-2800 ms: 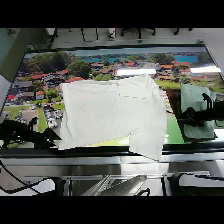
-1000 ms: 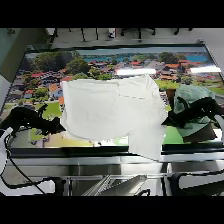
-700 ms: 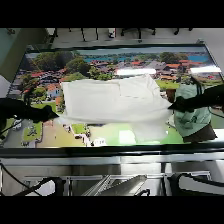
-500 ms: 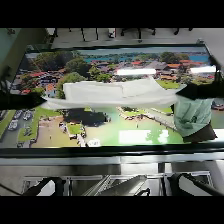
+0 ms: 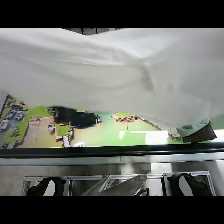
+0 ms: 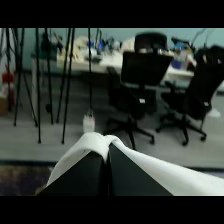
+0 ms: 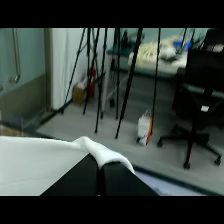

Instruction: Fold the shirts.

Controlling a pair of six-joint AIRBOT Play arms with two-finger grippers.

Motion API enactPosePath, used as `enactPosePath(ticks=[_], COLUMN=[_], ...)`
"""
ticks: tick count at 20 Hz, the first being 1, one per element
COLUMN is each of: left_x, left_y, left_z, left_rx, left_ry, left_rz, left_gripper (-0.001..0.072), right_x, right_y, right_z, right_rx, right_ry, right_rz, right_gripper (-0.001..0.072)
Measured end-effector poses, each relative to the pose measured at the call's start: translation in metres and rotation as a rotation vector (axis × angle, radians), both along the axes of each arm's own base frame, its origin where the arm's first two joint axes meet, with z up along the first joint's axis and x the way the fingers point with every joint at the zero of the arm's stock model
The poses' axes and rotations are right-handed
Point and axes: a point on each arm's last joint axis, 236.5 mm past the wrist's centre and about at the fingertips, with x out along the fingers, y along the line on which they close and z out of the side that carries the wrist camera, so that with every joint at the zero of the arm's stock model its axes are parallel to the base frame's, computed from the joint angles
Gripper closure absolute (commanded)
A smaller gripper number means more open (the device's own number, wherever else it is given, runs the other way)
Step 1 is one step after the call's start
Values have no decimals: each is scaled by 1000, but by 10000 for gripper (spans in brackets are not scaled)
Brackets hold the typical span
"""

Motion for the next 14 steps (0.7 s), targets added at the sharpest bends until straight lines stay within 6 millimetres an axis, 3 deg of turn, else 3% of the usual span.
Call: enactPosePath(ticks=[1, 3, 5, 7, 9, 12, 14], left_x=[-5, 7, 43, 85, 129, 185, 217], left_y=[5, 14, 25, 35, 45, 62, 74], left_z=[7, -3, -43, -97, -169, -280, -352], left_rx=[7, 7, -10, -44, -75, -122, -155], left_ry=[-12, 56, 220, 402, 598, 824, 939], left_rz=[30, 54, 47, 18, -17, -53, -60], left_gripper=[683, 683, 683, 683, 683, 683, 683], right_x=[-7, -4, 20, 56, 101, 171, 215], right_y=[1, 0, -3, 2, 15, 30, 29], right_z=[11, 13, -6, -45, -107, -220, -300], right_rx=[-12, -17, 11, 57, 96, 154, 184], right_ry=[-37, -35, 48, 182, 349, 575, 692], right_rz=[-11, -9, 20, 83, 141, 113, 43], right_gripper=[697, 698, 698, 698, 698, 698, 698])
